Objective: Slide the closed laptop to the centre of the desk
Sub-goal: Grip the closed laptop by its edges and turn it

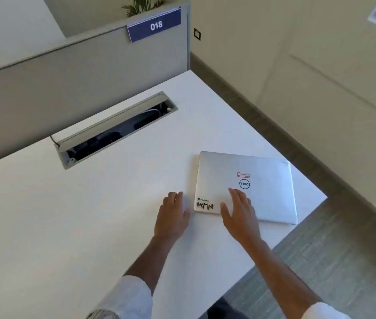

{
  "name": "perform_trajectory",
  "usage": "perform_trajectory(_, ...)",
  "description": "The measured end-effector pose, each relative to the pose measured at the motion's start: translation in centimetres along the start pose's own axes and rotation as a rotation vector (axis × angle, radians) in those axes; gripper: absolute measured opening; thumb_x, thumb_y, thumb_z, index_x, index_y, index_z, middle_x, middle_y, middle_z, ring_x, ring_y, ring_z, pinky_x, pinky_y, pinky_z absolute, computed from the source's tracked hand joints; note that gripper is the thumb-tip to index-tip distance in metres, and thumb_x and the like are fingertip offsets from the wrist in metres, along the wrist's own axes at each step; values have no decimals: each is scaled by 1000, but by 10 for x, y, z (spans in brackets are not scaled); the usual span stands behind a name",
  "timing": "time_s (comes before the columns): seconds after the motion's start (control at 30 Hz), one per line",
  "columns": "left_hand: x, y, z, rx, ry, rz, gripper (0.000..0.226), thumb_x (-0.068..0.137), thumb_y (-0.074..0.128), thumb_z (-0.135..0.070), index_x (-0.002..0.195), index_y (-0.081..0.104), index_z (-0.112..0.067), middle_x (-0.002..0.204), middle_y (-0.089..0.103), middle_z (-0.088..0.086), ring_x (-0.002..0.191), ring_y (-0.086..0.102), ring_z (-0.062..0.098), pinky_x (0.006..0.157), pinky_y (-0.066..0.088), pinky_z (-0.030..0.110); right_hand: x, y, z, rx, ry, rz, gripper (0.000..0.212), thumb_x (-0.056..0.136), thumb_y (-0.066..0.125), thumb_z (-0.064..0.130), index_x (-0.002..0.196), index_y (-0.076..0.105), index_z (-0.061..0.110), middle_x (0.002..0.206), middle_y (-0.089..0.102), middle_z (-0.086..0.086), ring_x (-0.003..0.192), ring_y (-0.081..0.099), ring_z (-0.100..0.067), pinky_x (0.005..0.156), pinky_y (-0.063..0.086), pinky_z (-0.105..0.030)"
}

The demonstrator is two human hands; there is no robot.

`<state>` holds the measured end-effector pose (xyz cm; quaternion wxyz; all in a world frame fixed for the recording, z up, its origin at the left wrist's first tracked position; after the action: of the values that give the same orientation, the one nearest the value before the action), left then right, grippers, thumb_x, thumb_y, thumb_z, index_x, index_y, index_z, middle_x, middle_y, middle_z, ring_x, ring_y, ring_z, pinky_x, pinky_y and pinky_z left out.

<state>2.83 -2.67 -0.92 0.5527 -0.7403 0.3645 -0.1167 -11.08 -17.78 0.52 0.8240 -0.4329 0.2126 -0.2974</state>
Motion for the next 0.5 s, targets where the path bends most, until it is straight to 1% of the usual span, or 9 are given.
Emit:
perform_trajectory(0.07, 13, 1, -16, -35, 29, -8, 49, 96, 54, -36, 136, 45, -10, 127, 51, 10, 112, 54, 32, 90, 51, 43, 9, -16, -22, 65, 89, -50, 51, 94, 56, 29, 140, 45, 9, 141, 50, -12, 122, 50, -34, 98, 45, -46)
perform_trajectory(0.13, 28, 1, -33, -40, 37, -3, 46, 96, 54, -38, 132, 47, -10, 123, 52, 10, 109, 54, 32, 86, 51, 42, 18, -31, -47, 52, 153, -88, 51, 95, 56, 29, 140, 45, 9, 142, 50, -12, 123, 50, -35, 99, 43, -47)
perform_trajectory(0.27, 55, 5, -57, -88, -33, 14, 41, 96, 53, -41, 120, 48, -8, 120, 51, 11, 111, 52, 32, 82, 52, 44, 32, -57, -92, 12, 272, -153, 52, 95, 56, 29, 141, 46, 7, 144, 49, -14, 128, 47, -36, 101, 40, -49)
perform_trajectory(0.37, 69, 9, -68, -150, -155, 34, 43, 93, 58, -39, 118, 48, -6, 123, 50, 13, 118, 49, 33, 86, 51, 46, 39, -73, -123, -25, 388, -206, 55, 94, 58, 33, 140, 46, 5, 144, 47, -17, 129, 45, -40, 100, 40, -53)
perform_trajectory(0.43, 76, 10, -71, -254, -264, 30, 46, 89, 61, -38, 119, 49, -4, 126, 50, 14, 122, 47, 34, 89, 50, 47, 41, -78, -139, -1, 477, -233, 57, 92, 60, 35, 138, 46, 4, 143, 46, -20, 127, 43, -44, 100, 41, -55)
perform_trajectory(0.5, 82, 12, -73, -354, -362, 26, 50, 87, 64, -37, 121, 51, -2, 129, 50, 16, 124, 46, 36, 92, 49, 48, 43, -80, -152, 53, 566, -235, 63, 91, 62, 35, 140, 43, 0, 144, 42, -24, 128, 40, -46, 102, 38, -55)
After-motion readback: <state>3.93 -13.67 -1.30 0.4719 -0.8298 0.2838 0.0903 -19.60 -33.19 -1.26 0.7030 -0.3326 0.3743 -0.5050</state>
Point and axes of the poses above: each hand's wrist, its own x-axis towards the middle knuckle, its own y-axis out of the palm, z = x × y, the point moved 4 cm from there along x, towards the middle knuckle
